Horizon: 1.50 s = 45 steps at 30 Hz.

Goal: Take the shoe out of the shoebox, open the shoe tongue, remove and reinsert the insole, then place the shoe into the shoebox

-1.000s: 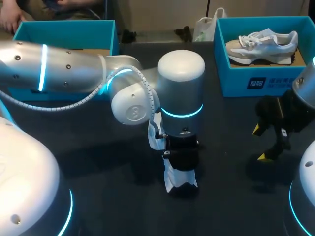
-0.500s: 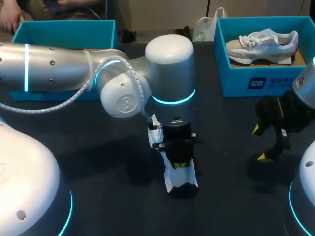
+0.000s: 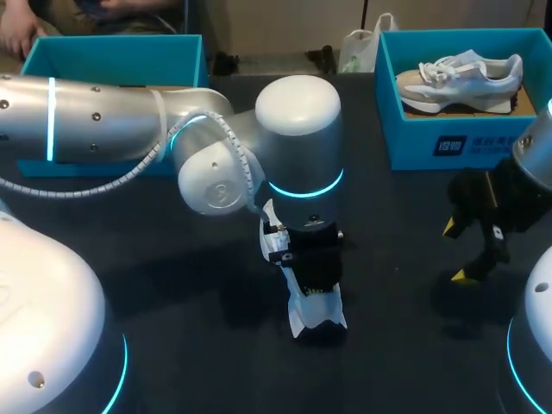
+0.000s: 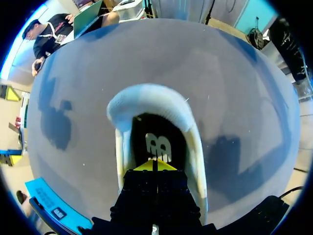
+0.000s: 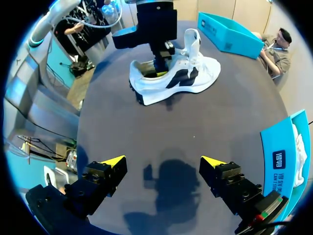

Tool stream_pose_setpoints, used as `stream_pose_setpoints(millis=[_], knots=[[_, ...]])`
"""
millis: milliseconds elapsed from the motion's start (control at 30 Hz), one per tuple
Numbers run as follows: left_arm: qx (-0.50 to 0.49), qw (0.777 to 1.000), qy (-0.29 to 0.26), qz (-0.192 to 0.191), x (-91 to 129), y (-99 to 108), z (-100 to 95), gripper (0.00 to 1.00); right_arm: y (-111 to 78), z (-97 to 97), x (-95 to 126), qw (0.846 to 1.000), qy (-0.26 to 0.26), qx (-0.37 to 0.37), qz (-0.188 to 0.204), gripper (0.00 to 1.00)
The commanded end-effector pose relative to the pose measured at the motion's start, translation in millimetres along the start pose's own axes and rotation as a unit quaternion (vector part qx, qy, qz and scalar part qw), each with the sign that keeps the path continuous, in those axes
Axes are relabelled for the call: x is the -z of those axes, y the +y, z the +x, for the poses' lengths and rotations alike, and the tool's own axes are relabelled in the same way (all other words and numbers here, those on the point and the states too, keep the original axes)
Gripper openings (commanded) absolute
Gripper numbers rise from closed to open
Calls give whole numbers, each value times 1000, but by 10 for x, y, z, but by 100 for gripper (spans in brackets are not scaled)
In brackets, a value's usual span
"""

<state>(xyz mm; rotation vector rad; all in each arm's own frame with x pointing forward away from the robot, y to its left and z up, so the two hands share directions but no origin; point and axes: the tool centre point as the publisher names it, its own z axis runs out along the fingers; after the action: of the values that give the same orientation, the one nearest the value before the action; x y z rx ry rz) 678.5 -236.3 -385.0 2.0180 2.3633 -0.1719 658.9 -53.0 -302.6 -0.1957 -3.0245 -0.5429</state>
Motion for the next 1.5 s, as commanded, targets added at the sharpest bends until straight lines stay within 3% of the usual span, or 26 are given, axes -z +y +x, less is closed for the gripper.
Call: stream_pose_setpoints(millis=[33, 133, 167, 300, 333, 400, 667, 1000, 1267, 1500], knots=[[12, 1000, 12, -8, 66, 84, -10, 0, 5, 7, -9, 1000, -1, 0, 1, 100], [18, 1000, 18, -13, 85, 128, 0, 2, 5, 7, -9, 1000, -1, 0, 1, 100], [19, 1000, 19, -13, 95, 134, 5, 19, 5, 7, -9, 1000, -1, 0, 1, 100], [27, 999, 21, -17, 142, 129, 31, 50, 5, 7, -9, 1000, -1, 0, 1, 100], [30, 999, 21, -21, 151, 133, 37, 71, 5, 7, -9, 1000, -1, 0, 1, 100], [31, 999, 20, -21, 169, 139, 50, 100, 5, 7, -9, 1000, -1, 0, 1, 100], [44, 999, 16, -18, 161, 183, 134, 100, 5, 7, -9, 1000, -1, 0, 1, 100], [35, 999, 0, -20, 342, 151, 118, 100, 5, 7, -9, 1000, -1, 0, 1, 100], [20, 1000, -6, 5, 454, 156, 90, 100, 5, 7, -9, 1000, -1, 0, 1, 100], [28, 1000, 3, 0, 426, 272, 81, 100, 5, 7, -9, 1000, -1, 0, 1, 100]])
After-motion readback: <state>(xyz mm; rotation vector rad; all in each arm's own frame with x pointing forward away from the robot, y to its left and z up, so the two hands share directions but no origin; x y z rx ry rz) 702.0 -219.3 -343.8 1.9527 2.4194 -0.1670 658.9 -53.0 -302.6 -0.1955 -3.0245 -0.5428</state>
